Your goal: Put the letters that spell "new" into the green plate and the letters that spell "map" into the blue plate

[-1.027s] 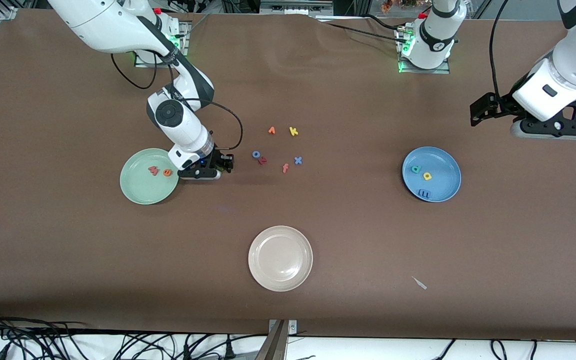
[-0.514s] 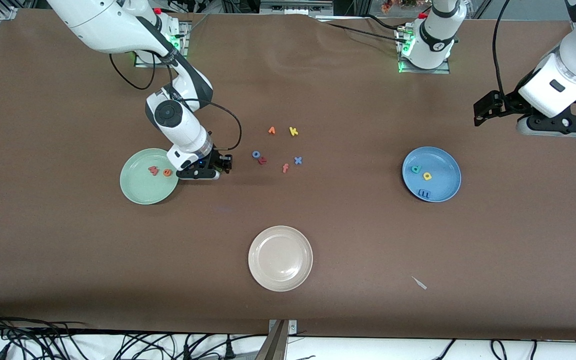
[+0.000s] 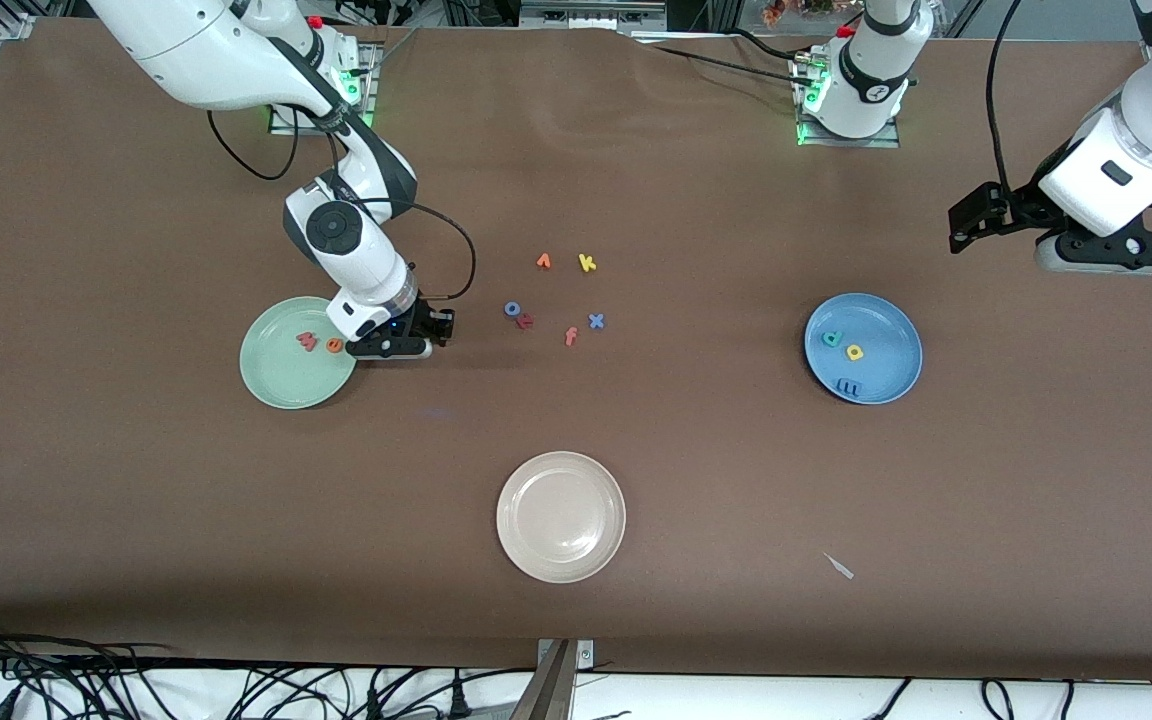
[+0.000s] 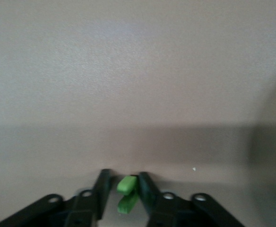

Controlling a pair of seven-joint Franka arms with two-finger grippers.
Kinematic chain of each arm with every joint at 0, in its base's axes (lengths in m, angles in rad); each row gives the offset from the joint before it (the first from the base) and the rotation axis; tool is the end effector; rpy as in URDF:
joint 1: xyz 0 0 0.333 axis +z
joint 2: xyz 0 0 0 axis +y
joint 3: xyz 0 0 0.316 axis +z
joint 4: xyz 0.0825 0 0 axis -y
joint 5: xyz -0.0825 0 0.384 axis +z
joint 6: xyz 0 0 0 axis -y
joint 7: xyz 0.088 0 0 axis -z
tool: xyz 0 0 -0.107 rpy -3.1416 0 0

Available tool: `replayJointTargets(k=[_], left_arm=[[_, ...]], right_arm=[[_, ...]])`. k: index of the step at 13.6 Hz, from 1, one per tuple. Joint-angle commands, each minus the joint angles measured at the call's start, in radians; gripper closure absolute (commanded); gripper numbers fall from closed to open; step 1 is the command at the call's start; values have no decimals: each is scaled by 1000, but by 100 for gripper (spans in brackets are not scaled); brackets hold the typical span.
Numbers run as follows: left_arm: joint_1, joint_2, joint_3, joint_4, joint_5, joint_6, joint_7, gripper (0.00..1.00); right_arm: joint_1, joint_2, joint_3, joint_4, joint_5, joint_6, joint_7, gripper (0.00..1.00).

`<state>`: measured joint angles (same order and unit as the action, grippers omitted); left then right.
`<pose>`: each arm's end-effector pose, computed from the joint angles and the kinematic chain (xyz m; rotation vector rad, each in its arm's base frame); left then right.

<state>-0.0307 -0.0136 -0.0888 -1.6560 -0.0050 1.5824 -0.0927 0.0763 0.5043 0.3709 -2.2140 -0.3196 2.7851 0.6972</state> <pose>0.5445 -0.0662 0.5928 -3.1373 0.0416 0.0943 0.4941 0.2581 0.1730 -3.0350 0.0123 -0.1169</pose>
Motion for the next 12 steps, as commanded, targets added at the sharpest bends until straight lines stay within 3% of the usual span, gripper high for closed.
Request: replayJointTargets(k=[1,4,7,11,12], left_arm=[[-2,12,0,30,28,-25,1,0],[-2,12,-2,30,28,-27,-1,0],[-2,12,-2,30,28,-27,1,0],[-2,12,-2,30,28,-28,-1,0],[-2,12,-2,30,28,-28,-1,0]], right_arm=[[4,3,-13,-26,-27,14,16,100],[-1,-45,-35,-24,-29,-19,-17,100],[-53,-199,-75,2,-18,-284,-273,100],[-98,-267,-202,-64,-16,-319,-562,100],[-99,-267,-211,-91,-16,-277,-562,63]])
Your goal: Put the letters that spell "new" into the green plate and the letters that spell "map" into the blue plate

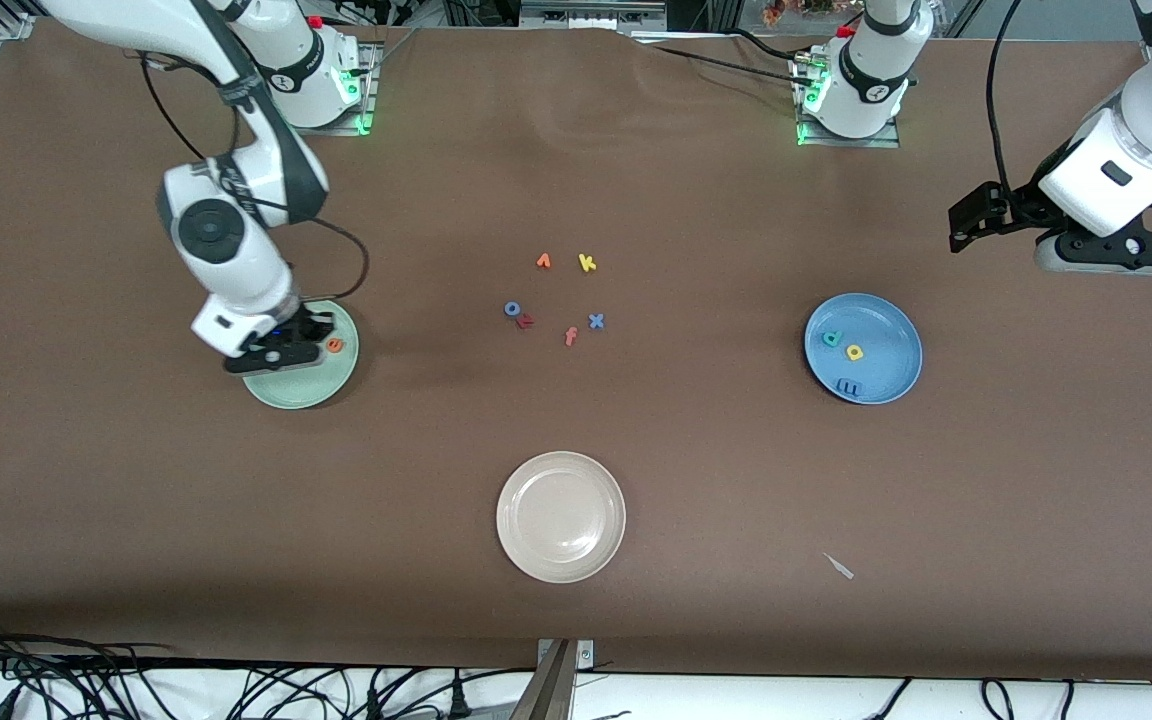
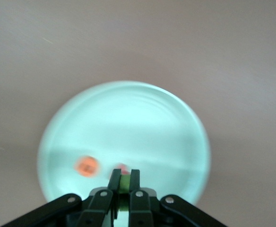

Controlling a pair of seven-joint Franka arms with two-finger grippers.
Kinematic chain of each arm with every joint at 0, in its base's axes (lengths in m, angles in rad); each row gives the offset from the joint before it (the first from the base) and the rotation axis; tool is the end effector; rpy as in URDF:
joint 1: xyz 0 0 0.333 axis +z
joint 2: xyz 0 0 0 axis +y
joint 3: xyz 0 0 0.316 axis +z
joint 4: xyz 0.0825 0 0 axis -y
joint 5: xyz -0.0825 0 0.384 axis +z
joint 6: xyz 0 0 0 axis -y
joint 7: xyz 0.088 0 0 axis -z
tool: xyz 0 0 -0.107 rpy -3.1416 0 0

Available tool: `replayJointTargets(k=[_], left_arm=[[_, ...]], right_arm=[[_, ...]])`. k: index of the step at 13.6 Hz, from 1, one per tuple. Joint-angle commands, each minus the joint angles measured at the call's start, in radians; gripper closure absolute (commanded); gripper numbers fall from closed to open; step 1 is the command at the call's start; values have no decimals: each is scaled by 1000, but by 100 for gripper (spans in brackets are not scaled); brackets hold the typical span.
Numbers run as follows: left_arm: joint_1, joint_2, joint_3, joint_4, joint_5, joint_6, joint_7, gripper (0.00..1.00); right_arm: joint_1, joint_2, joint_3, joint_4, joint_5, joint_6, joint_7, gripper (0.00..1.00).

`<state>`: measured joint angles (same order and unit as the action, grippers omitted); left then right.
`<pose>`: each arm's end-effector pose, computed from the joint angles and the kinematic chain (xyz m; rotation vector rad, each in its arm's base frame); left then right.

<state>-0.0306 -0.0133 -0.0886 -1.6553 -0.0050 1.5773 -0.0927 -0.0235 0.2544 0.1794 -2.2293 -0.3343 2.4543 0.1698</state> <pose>0.5441 -0.0660 0.5925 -3.1366 0.0412 0.1017 0.5379 0.0849 0.2573 2.9551 0.3600 0.0105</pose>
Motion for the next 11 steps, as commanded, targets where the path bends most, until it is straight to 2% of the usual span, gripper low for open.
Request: replayJointTargets(k=[1,2,4,5,6,8,9,11], left_arm=[[-2,12,-2,29,28,-23,1,0],[-2,12,-2,29,28,-22,1,0],[-2,10,-2,29,28,-25,1,0],[-2,10,-2,29,28,-25,1,0],[-2,12,-2,29,28,-25,1,0],[-2,12,-2,29,28,-25,1,0],[-2,10,-2,29,28,-25,1,0],[-2,10,-2,29,28,-25,1,0]], right_arm=[[0,-14,-23,-99,-2,90,-33,51],[-1,-12,-24,-101,0,95,-26,42],[0,-18,-18,-90,43,88,3,37],[0,-27,7,-66,91,54,23,33],[0,-30,55,3,162,-39,48,14],[2,-32,71,188,250,-284,53,9],[2,-46,72,247,262,-364,54,1],[0,-89,71,330,288,-466,48,0]])
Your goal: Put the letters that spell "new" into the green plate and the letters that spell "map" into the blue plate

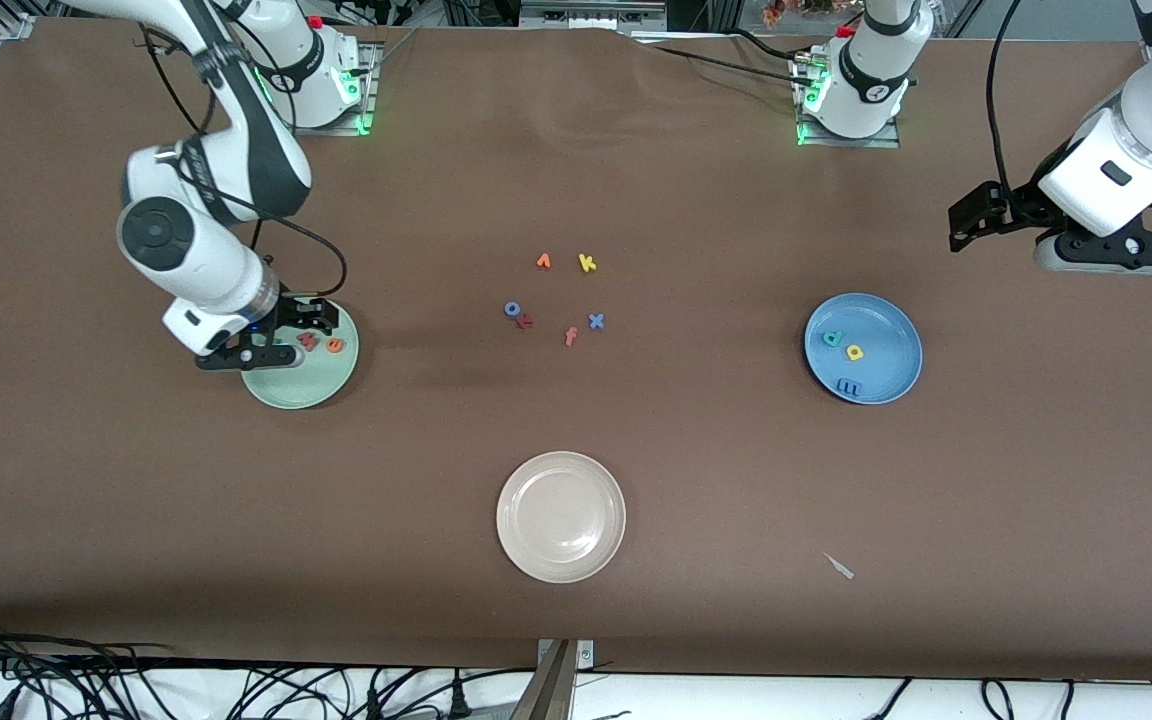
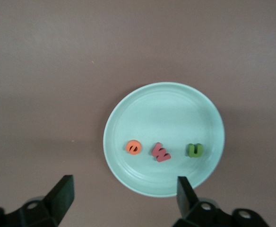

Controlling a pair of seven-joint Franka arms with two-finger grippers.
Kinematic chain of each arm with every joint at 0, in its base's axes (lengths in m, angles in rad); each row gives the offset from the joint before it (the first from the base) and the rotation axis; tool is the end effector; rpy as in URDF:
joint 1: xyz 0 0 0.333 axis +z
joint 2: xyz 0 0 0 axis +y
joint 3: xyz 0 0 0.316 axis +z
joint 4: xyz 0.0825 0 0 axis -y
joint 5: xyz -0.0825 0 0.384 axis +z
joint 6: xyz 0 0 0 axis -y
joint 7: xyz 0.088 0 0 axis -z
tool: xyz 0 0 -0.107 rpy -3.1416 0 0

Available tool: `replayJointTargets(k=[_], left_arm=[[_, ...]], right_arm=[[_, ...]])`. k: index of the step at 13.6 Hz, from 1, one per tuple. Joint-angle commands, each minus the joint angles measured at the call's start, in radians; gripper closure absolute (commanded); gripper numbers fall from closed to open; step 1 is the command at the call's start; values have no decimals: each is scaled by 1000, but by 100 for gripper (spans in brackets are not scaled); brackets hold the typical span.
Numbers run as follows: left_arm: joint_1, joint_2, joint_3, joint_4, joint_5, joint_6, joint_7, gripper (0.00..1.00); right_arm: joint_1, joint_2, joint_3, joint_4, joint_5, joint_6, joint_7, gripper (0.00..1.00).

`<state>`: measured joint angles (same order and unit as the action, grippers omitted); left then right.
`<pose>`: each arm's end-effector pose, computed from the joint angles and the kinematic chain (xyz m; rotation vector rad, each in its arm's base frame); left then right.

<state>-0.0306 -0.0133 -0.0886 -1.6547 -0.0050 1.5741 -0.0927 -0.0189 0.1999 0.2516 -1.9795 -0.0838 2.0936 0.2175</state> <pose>0.5438 -0.0660 0.5926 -3.1362 0.0412 0.1057 0.5704 0.1265 0.3638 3.1001 0.0885 -0.1114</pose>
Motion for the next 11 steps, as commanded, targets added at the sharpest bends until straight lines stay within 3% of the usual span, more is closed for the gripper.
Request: replayJointTargets(k=[1,4,7,11], left_arm=[[-2,10,-2,29,28,-22,1,0],[-2,10,-2,29,28,-22,1,0],[-3,12,-2,29,28,-22,1,0],[-3,12,-2,29,28,-22,1,0]], right_arm=[[-4,-54,-6,129,64,-159,-4,0],[-3,-71,-104,290,111,-349,-99,0],[-1,-79,-207,369,119,-472,-231,0],[-1,-85,-215,375,115,-495,-248,0]])
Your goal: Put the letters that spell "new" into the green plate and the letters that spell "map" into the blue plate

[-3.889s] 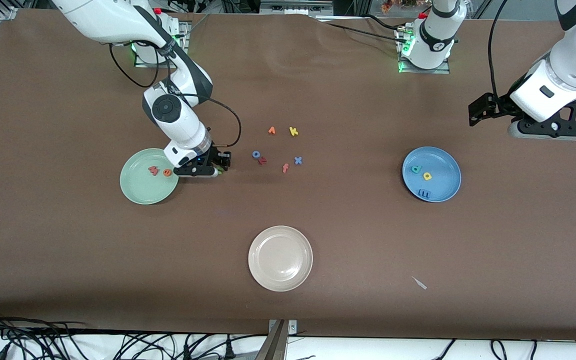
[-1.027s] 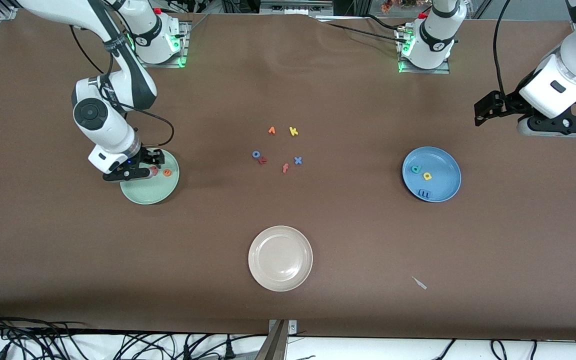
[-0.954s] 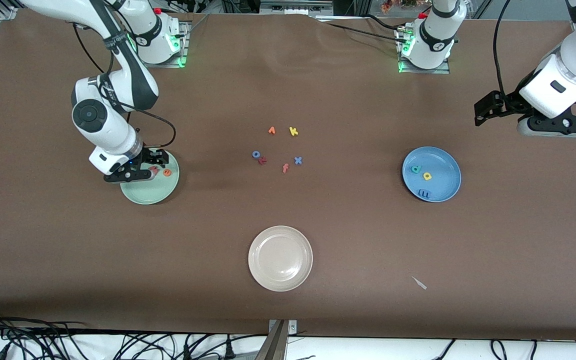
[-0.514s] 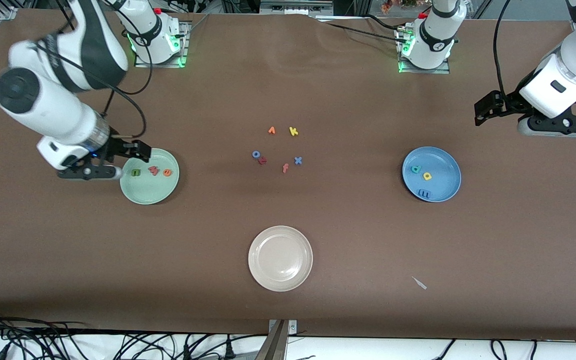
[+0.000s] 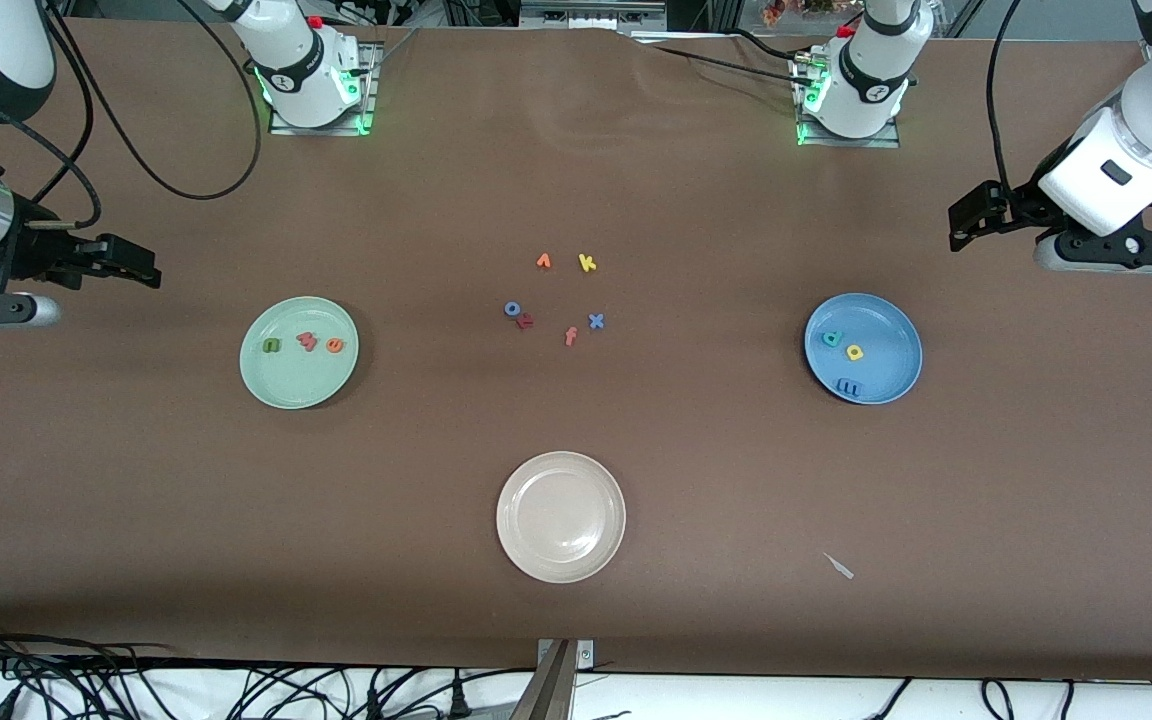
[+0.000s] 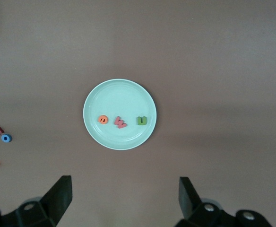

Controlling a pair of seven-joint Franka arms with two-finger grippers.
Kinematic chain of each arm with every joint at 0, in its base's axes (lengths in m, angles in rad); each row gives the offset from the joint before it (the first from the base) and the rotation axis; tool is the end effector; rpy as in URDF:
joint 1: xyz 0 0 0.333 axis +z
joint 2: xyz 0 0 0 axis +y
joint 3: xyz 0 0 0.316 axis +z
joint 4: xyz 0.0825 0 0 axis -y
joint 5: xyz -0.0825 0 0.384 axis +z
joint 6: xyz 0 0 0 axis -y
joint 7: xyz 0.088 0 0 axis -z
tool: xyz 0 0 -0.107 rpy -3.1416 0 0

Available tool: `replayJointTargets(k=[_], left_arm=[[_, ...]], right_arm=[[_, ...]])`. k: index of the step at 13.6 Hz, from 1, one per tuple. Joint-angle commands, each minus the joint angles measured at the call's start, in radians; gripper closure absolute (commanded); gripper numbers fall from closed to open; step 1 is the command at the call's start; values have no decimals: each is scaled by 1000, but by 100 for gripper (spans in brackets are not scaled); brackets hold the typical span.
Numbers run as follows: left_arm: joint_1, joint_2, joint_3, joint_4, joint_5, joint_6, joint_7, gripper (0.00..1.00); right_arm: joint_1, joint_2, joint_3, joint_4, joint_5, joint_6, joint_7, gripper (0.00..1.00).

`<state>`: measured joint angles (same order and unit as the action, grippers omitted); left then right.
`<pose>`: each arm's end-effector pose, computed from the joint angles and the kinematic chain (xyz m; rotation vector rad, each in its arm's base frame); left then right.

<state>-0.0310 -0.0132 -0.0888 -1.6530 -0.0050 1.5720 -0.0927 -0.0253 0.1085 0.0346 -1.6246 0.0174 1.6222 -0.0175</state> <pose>0.5436 -0.0663 0.5931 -3.1361 0.0421 0.1065 0.5841 0.0063 0.5415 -3.1151 -0.0389 0.1727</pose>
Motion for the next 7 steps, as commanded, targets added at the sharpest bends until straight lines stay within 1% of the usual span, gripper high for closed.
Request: replayJointTargets(k=[1,7], left_arm=[[-3,10,0,27,26,-20,-1,0],[0,12,0,28,28,-21,-1,0]], right_arm=[[2,8,1,23,15,-24,-15,0],[4,10,8,63,4,-39,-4,0]])
